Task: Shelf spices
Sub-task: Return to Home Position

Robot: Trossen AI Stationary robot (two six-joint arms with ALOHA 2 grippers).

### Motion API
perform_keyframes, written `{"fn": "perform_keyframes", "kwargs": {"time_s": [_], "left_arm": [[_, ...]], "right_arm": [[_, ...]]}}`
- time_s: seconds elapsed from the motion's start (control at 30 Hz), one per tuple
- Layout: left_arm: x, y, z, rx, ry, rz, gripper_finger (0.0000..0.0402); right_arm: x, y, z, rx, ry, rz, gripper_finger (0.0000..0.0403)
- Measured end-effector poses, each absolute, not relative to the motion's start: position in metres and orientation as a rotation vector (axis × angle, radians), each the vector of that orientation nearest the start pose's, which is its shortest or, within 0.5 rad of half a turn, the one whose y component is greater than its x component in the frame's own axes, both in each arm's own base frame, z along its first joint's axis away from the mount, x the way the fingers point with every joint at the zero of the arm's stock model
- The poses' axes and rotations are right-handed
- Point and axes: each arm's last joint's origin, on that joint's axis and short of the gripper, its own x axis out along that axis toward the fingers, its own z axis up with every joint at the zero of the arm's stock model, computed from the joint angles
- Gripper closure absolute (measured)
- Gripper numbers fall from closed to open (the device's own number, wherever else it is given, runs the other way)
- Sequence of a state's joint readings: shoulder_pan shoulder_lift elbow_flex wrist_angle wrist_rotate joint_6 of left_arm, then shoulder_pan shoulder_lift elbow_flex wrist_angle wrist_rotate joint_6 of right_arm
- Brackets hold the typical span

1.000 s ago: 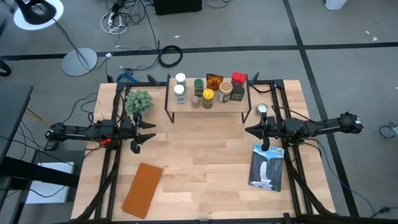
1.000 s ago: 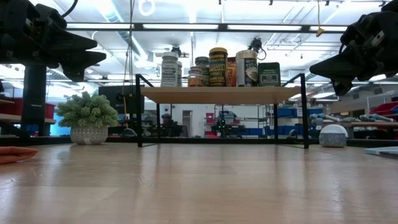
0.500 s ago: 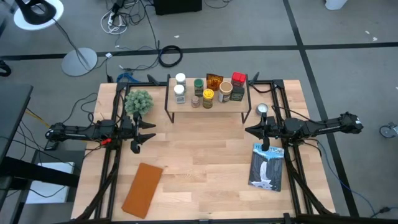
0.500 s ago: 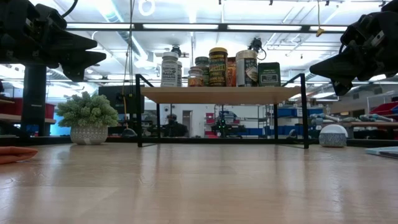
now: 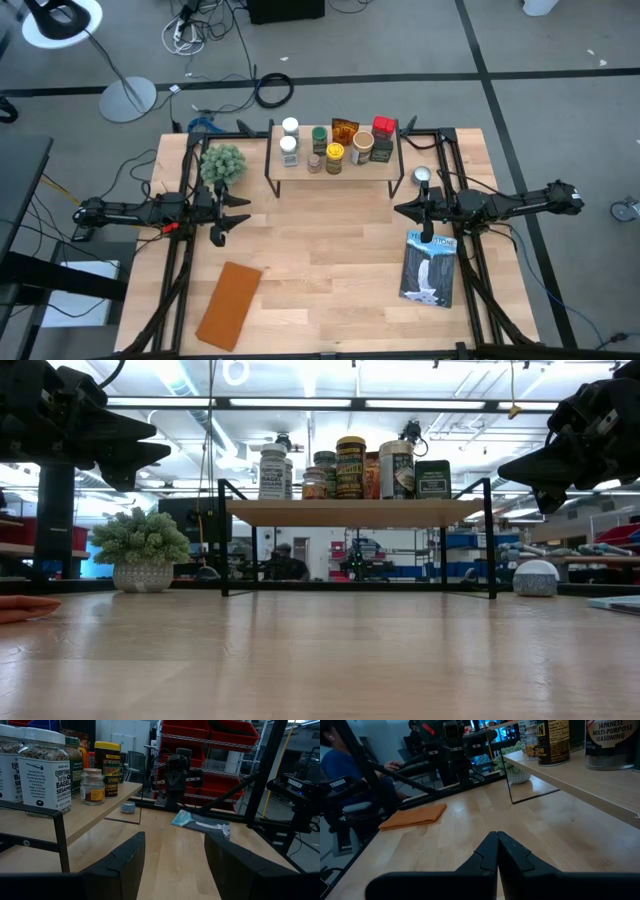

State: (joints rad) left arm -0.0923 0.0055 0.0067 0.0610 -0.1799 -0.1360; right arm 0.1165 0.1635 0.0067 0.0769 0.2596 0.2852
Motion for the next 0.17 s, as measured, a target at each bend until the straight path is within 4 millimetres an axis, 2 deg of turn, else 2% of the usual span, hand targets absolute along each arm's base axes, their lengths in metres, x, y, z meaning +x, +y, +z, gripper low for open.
{"fn": "perform_keyframes", "kwargs": {"time_s": [0.17], "left_arm": [[0.0971, -0.0038, 0.1712, -0.144, -0.067, 0.083, 0.0193]], "right_arm": [[0.1065, 0.0050, 0.1598, 0.270, 0.058, -0.153, 0.0396]]}}
